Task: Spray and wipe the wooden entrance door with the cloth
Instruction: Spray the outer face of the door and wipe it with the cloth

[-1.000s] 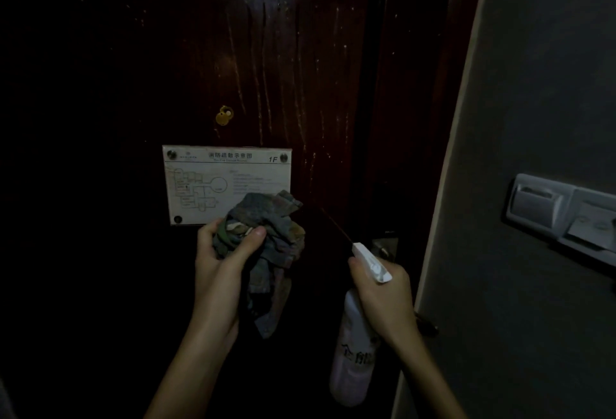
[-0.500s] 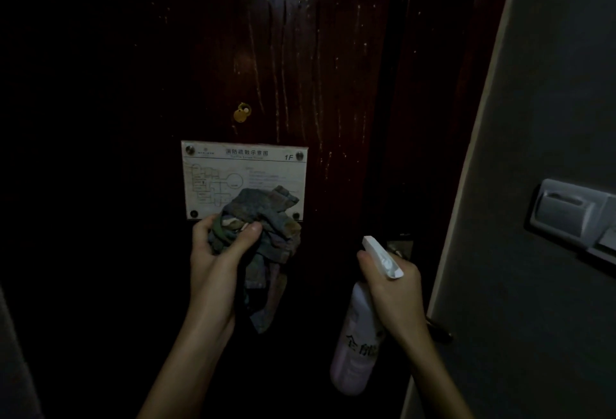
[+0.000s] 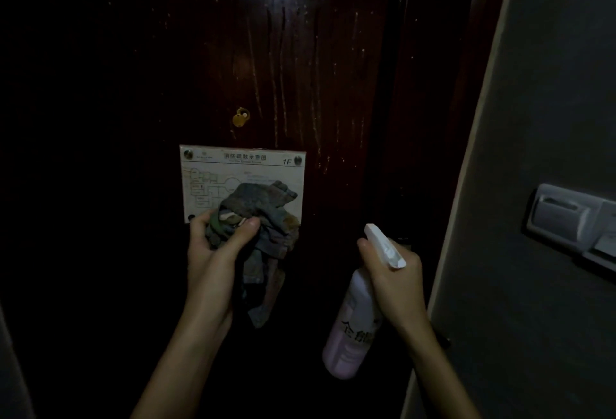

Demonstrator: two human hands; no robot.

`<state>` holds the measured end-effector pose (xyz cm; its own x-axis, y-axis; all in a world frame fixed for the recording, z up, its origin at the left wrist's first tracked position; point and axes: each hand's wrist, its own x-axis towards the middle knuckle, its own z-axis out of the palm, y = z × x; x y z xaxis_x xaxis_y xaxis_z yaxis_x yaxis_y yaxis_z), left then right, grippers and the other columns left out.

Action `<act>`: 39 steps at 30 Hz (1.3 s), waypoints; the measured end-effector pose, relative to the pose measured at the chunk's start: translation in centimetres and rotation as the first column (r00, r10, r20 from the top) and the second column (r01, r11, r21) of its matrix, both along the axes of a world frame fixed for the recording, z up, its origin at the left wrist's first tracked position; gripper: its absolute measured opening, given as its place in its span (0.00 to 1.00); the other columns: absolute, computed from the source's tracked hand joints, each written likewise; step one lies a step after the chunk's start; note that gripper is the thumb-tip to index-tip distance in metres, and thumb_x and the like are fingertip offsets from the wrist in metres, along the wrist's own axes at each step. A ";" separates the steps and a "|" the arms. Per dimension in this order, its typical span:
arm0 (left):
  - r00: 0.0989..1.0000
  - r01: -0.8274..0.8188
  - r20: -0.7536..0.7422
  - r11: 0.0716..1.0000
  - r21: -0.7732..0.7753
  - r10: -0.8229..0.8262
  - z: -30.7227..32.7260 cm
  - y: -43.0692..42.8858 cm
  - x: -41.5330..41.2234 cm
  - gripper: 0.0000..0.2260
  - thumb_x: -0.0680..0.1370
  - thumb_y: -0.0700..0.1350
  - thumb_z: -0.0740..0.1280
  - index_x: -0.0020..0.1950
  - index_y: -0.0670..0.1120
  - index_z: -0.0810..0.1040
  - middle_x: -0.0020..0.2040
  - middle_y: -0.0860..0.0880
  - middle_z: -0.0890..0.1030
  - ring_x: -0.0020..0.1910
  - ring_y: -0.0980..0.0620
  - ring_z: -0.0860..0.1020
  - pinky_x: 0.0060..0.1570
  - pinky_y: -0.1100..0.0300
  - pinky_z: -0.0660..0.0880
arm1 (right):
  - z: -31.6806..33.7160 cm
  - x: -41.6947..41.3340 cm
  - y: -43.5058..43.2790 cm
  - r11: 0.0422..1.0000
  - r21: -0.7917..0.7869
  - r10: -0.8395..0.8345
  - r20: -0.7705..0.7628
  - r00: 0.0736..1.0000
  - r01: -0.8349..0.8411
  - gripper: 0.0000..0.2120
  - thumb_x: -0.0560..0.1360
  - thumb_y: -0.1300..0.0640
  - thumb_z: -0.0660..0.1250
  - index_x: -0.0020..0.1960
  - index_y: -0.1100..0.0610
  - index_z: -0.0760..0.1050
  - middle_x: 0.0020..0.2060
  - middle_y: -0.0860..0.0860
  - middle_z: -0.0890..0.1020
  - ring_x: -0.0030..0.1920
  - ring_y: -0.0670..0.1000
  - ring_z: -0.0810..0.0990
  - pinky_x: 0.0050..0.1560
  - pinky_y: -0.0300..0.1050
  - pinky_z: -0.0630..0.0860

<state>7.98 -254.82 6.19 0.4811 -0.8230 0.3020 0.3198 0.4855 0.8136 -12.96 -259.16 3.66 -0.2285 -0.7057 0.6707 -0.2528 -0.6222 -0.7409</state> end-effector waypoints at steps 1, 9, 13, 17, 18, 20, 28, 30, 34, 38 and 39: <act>1.000 0.003 0.005 1.000 -0.006 -0.003 0.2 0.1 -0.1 0.19 0.75 0.42 0.74 0.64 0.48 0.75 0.56 0.46 0.83 0.54 0.48 0.83 0.48 0.56 0.79 | 0.2 -0.1 0.0 1.000 0.011 0.015 -0.018 1.000 -0.014 0.09 0.77 0.62 0.69 0.40 0.66 0.79 0.33 0.60 0.81 0.34 0.58 0.79 0.37 0.59 0.73; 1.000 -0.001 -0.001 0.999 -0.033 0.001 1.4 0.3 -0.3 0.20 0.75 0.43 0.74 0.66 0.49 0.74 0.56 0.48 0.83 0.52 0.51 0.84 0.44 0.60 0.79 | 1.2 -0.9 -0.1 0.997 0.028 0.068 0.000 0.998 -0.068 0.10 0.77 0.58 0.69 0.42 0.66 0.78 0.31 0.58 0.79 0.33 0.48 0.75 0.35 0.46 0.70; 1.000 -0.004 -0.003 0.999 -0.040 0.004 1.6 0.4 -0.5 0.19 0.75 0.43 0.74 0.65 0.49 0.74 0.55 0.48 0.83 0.49 0.53 0.85 0.42 0.62 0.80 | 1.9 -0.7 -0.2 1.000 0.008 0.009 -0.020 1.000 -0.009 0.19 0.77 0.62 0.67 0.30 0.57 0.67 0.25 0.51 0.69 0.27 0.46 0.68 0.30 0.45 0.64; 1.000 -0.010 -0.010 0.999 -0.048 0.010 1.8 0.5 -0.3 0.19 0.75 0.42 0.74 0.65 0.50 0.74 0.55 0.48 0.83 0.49 0.53 0.85 0.39 0.63 0.79 | 2.1 -1.1 -0.2 0.999 0.010 0.049 -0.001 0.999 -0.049 0.19 0.77 0.61 0.68 0.30 0.55 0.67 0.25 0.49 0.69 0.28 0.45 0.68 0.30 0.43 0.65; 1.000 -0.013 -0.012 0.999 -0.049 0.013 1.9 0.5 -0.3 0.19 0.75 0.42 0.74 0.64 0.50 0.75 0.55 0.49 0.83 0.49 0.53 0.85 0.39 0.64 0.79 | 2.1 -1.3 -0.2 0.998 0.016 0.066 -0.006 0.998 -0.066 0.18 0.77 0.60 0.69 0.31 0.56 0.69 0.26 0.49 0.70 0.29 0.45 0.69 0.31 0.43 0.66; 1.000 -0.019 -0.019 0.998 -0.052 0.018 1.9 0.5 -0.3 0.18 0.75 0.41 0.74 0.63 0.50 0.75 0.54 0.48 0.83 0.47 0.55 0.85 0.38 0.64 0.79 | 2.2 -1.4 -0.3 0.996 0.023 0.088 -0.030 0.996 -0.087 0.17 0.77 0.58 0.69 0.32 0.59 0.70 0.27 0.51 0.72 0.30 0.48 0.70 0.32 0.47 0.66; 1.000 -0.027 0.004 0.998 -0.058 0.027 1.9 1.2 -0.1 0.18 0.75 0.43 0.74 0.62 0.52 0.75 0.55 0.49 0.83 0.45 0.57 0.85 0.38 0.65 0.79 | 2.1 -1.2 -0.4 0.999 0.020 0.052 -0.026 0.998 -0.051 0.17 0.76 0.54 0.68 0.34 0.63 0.71 0.27 0.59 0.72 0.30 0.51 0.71 0.33 0.50 0.68; 1.000 -0.024 -0.001 0.998 -0.059 0.024 1.9 1.3 -0.2 0.17 0.75 0.43 0.74 0.61 0.52 0.76 0.54 0.49 0.83 0.45 0.57 0.85 0.38 0.64 0.79 | 2.3 -1.3 -0.4 0.999 0.035 0.039 -0.055 0.998 -0.037 0.16 0.76 0.53 0.69 0.33 0.58 0.72 0.28 0.56 0.75 0.31 0.50 0.73 0.34 0.52 0.71; 1.000 -0.031 -0.006 0.998 -0.051 0.030 1.7 1.3 -0.2 0.18 0.75 0.43 0.75 0.63 0.52 0.76 0.57 0.47 0.83 0.50 0.53 0.85 0.41 0.61 0.80 | 2.4 -1.3 -0.1 1.000 0.002 0.028 -0.047 0.998 -0.028 0.19 0.77 0.60 0.68 0.29 0.56 0.67 0.25 0.54 0.70 0.28 0.50 0.69 0.31 0.50 0.65; 1.000 -0.023 -0.011 0.999 -0.041 0.023 1.8 1.3 -0.3 0.21 0.75 0.44 0.75 0.66 0.51 0.74 0.59 0.46 0.82 0.53 0.50 0.84 0.44 0.59 0.79 | 2.2 -1.5 0.0 0.999 0.018 0.049 -0.007 0.999 -0.048 0.16 0.77 0.61 0.68 0.32 0.61 0.70 0.27 0.54 0.72 0.29 0.50 0.70 0.32 0.48 0.66; 1.000 -0.021 -0.007 0.999 -0.041 0.021 1.8 1.3 -0.3 0.21 0.74 0.44 0.75 0.66 0.51 0.74 0.58 0.47 0.82 0.52 0.51 0.84 0.44 0.60 0.80 | 2.3 -1.6 0.0 0.997 0.025 0.071 -0.005 0.997 -0.071 0.15 0.77 0.61 0.69 0.34 0.64 0.71 0.28 0.54 0.73 0.30 0.49 0.71 0.33 0.48 0.67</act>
<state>7.68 -253.48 7.95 0.5004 -0.7996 0.3321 0.3148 0.5253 0.7905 -14.52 -259.17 5.95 -0.1731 -0.7366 0.6538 -0.2129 -0.6202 -0.7550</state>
